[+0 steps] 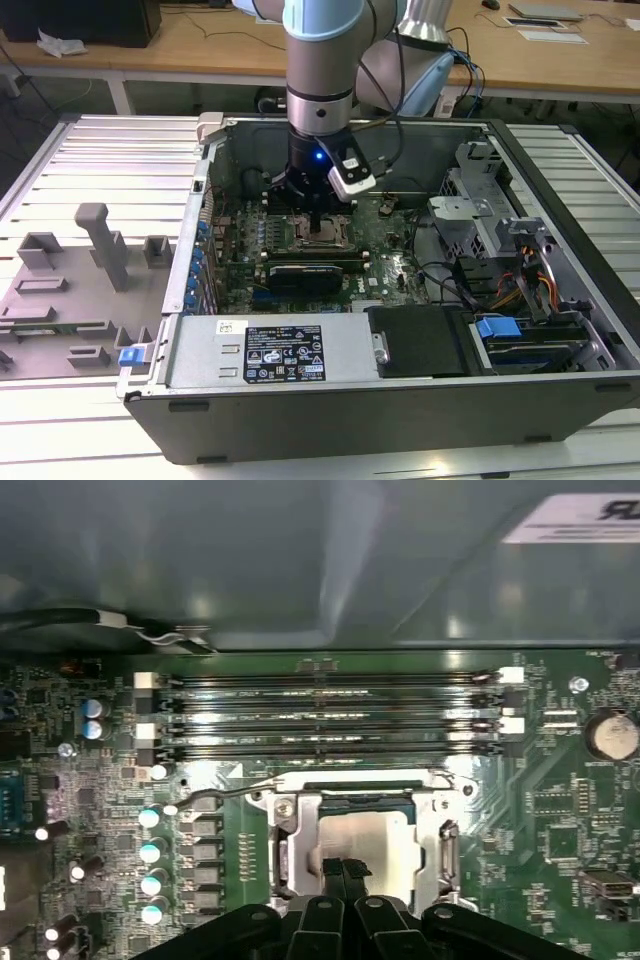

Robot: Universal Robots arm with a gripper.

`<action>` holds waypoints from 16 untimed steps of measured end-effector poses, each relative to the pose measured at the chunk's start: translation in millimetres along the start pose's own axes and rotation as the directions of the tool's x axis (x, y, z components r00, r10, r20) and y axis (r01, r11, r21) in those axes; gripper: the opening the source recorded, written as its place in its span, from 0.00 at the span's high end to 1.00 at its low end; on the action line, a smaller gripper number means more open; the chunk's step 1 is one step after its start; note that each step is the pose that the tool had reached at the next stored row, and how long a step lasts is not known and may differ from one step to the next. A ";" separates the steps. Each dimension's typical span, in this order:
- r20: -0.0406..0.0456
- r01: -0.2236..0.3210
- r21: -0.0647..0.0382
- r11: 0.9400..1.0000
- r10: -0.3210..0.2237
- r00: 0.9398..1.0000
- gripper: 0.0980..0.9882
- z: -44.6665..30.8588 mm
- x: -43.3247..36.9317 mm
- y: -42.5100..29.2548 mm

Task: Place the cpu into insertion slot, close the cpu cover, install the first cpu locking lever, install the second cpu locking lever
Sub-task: 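Close the cpu cover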

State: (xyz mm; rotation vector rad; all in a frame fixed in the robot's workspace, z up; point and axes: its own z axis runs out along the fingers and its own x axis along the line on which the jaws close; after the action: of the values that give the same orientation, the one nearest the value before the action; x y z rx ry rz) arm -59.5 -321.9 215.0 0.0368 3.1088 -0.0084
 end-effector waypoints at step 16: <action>0.009 0.056 -0.031 0.998 -0.056 0.998 0.99 4.1 13.2 0.1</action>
State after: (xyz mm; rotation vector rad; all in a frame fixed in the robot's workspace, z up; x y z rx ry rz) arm -72.5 -321.5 210.4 -0.0505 3.0997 0.0388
